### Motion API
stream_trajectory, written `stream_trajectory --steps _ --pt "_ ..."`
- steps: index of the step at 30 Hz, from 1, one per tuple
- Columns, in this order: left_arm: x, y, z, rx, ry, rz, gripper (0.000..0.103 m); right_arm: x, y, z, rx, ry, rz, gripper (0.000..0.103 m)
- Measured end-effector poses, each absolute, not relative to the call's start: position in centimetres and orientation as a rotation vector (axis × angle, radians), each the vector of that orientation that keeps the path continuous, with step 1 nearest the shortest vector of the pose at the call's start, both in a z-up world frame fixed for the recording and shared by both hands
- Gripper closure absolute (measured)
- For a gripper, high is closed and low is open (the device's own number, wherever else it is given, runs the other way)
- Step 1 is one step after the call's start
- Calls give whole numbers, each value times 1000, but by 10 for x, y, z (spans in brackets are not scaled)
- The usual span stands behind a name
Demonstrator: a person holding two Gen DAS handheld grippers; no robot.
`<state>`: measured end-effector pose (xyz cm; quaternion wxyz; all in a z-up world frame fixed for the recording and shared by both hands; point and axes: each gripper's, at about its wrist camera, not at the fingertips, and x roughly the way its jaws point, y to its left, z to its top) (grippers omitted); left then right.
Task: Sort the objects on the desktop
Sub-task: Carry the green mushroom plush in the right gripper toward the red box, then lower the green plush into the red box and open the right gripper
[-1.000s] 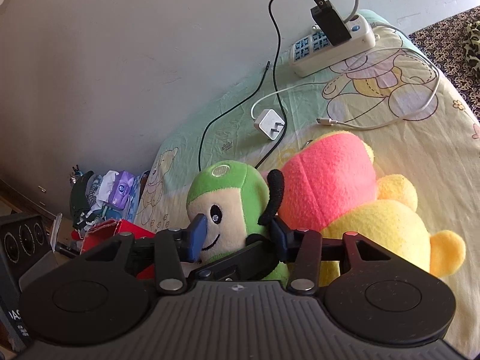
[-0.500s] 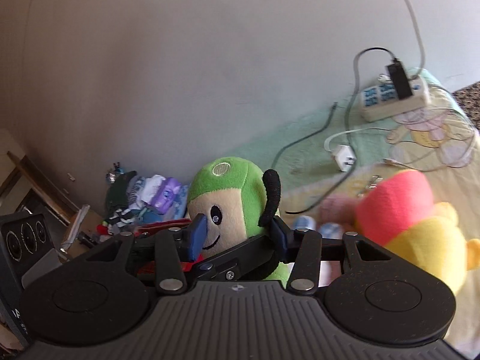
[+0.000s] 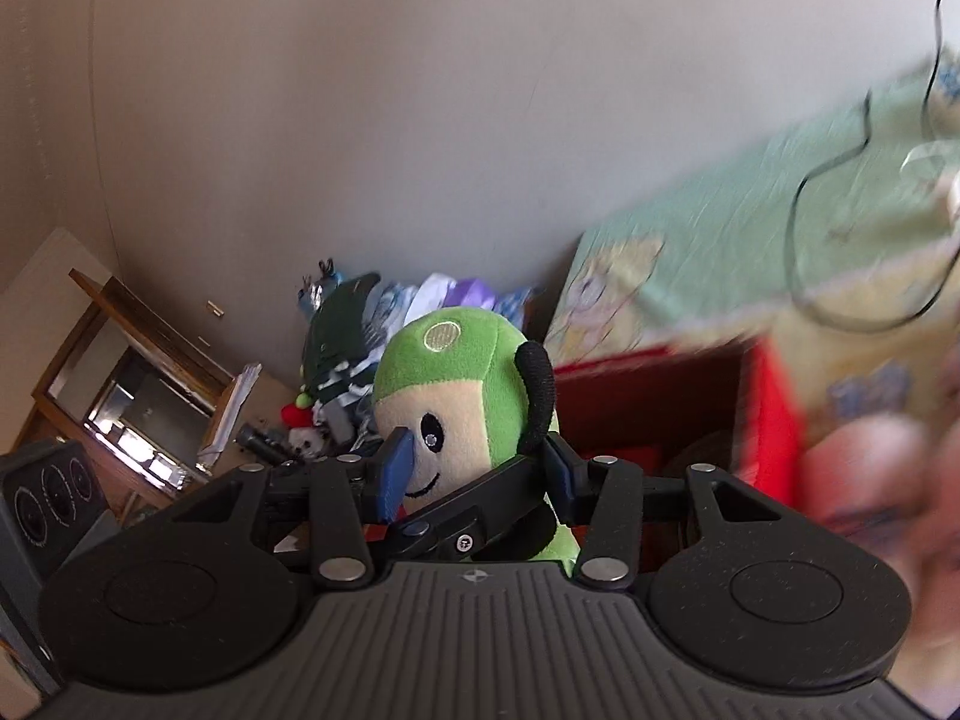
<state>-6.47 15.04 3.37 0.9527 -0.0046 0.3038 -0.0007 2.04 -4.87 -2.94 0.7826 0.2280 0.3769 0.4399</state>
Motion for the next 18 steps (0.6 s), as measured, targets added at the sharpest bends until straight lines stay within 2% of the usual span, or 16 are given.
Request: stream_trajectory --steps 9,18 --pt "-60 220 -4 102 755 38 25 14 13 -54 586 935 920 53" --pt "-53 251 -29 149 861 53 29 26 43 -91 666 1089 856 54"
